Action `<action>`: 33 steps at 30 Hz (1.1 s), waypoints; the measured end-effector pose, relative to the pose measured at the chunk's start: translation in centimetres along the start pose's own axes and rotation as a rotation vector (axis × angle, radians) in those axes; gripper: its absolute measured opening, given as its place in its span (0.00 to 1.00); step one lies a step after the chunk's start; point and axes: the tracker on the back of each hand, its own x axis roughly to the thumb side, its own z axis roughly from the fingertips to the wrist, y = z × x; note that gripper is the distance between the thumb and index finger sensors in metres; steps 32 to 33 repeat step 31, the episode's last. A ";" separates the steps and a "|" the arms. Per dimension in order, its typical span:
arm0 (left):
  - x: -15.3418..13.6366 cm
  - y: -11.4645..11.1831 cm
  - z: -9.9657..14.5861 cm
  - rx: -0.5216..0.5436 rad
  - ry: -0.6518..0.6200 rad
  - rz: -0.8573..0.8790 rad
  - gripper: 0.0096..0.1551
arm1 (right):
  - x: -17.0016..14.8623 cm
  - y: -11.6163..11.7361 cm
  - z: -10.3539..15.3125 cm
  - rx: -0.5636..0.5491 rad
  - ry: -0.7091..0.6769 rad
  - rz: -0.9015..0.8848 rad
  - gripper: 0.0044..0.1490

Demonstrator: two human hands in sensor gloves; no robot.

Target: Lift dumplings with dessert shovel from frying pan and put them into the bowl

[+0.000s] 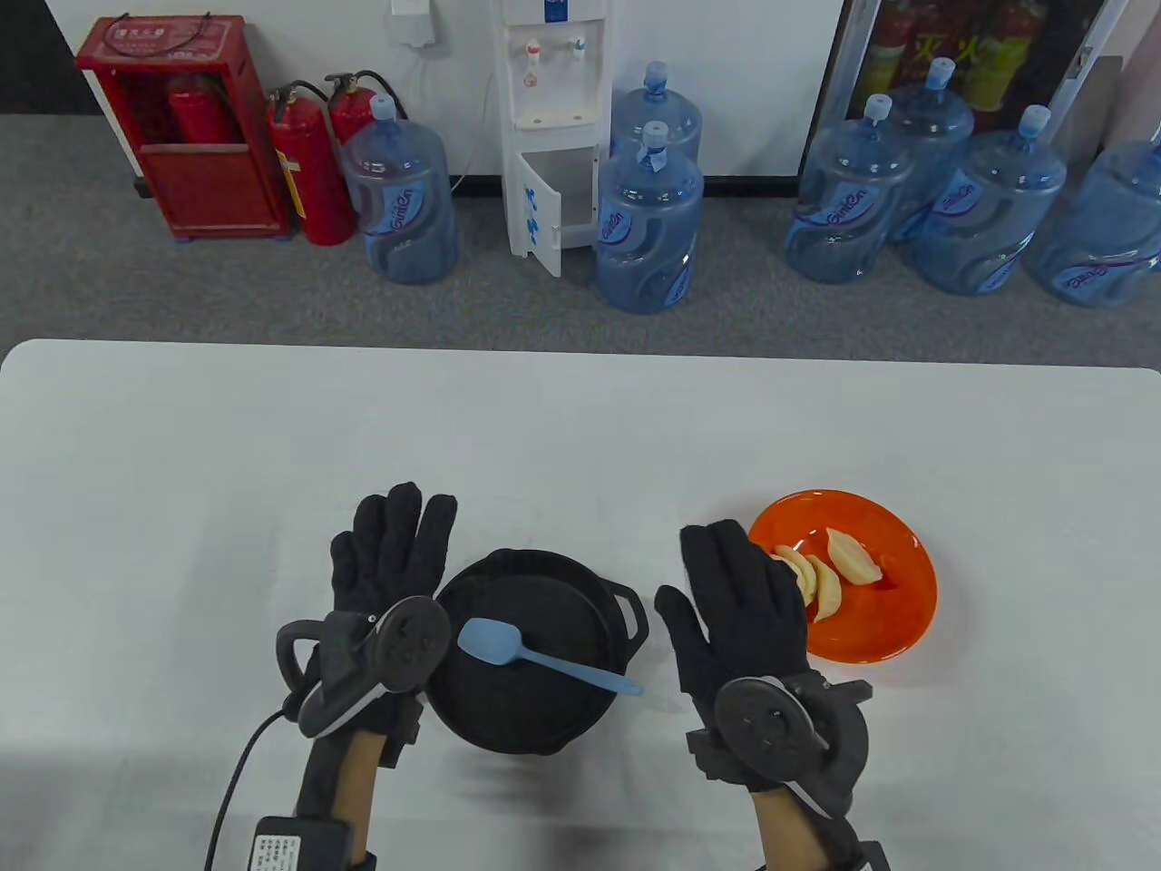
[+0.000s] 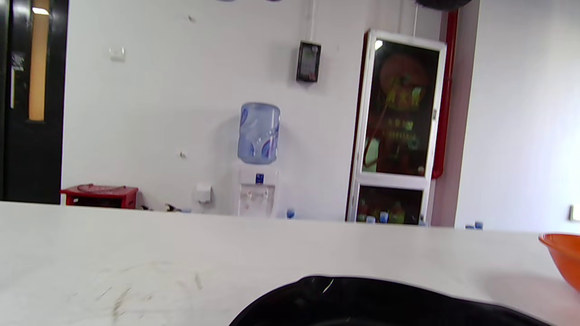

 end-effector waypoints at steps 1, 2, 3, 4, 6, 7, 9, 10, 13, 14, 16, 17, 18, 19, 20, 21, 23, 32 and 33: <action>0.2 -0.3 0.1 0.006 -0.003 -0.013 0.46 | -0.9 0.2 0.3 -0.014 0.001 0.001 0.42; 0.3 -0.7 0.2 -0.001 -0.005 -0.031 0.47 | -1.8 0.7 0.6 -0.003 0.011 -0.014 0.44; 0.3 -1.1 0.3 -0.006 -0.001 -0.045 0.47 | -2.5 1.1 0.9 0.015 0.026 -0.029 0.44; 0.1 -1.7 0.4 -0.014 0.009 -0.058 0.47 | -3.3 1.7 1.2 0.052 0.055 -0.038 0.45; -0.4 -2.9 0.6 -0.036 0.019 -0.060 0.47 | -4.4 2.8 1.5 0.137 0.094 0.001 0.46; -0.8 -3.7 0.7 -0.044 0.019 -0.062 0.47 | -4.9 3.4 1.7 0.164 0.103 0.046 0.47; -1.1 -4.6 0.9 -0.082 0.028 -0.077 0.48 | -5.6 4.2 2.0 0.174 0.108 0.116 0.47; -1.3 -5.0 1.1 -0.096 0.025 -0.103 0.48 | -6.0 4.6 2.3 0.183 0.117 0.151 0.47; -1.8 -5.8 1.3 -0.112 0.032 -0.143 0.48 | -6.7 5.5 2.8 0.227 0.111 0.218 0.47; -1.9 -6.0 1.3 -0.125 0.032 -0.141 0.48 | -6.8 5.6 2.9 0.240 0.113 0.230 0.47; -2.0 -6.5 1.3 -0.160 0.037 -0.125 0.48 | -6.8 5.8 3.1 0.269 0.111 0.249 0.47; -2.1 -6.6 1.3 -0.165 0.037 -0.123 0.48 | -6.7 5.9 3.1 0.275 0.106 0.247 0.47; -2.1 -6.6 1.3 -0.172 0.036 -0.124 0.48 | -6.6 5.9 3.1 0.269 0.104 0.246 0.47; -2.1 -6.6 1.3 -0.172 0.037 -0.126 0.48 | -6.6 5.9 3.0 0.266 0.103 0.245 0.47; -2.1 -6.6 1.3 -0.167 0.041 -0.131 0.48 | -6.5 5.9 3.0 0.269 0.102 0.241 0.47; -2.2 -6.5 1.3 -0.165 0.045 -0.128 0.48 | -6.4 6.0 3.0 0.271 0.100 0.238 0.47; -2.4 -6.5 1.3 -0.161 0.057 -0.118 0.48 | -6.3 6.1 3.0 0.277 0.099 0.239 0.47; -2.7 -6.5 1.4 -0.169 0.067 -0.108 0.48 | -6.2 6.2 3.1 0.275 0.084 0.239 0.48; -2.7 -6.5 1.4 -0.169 0.067 -0.108 0.48 | -6.2 6.2 3.1 0.275 0.084 0.239 0.48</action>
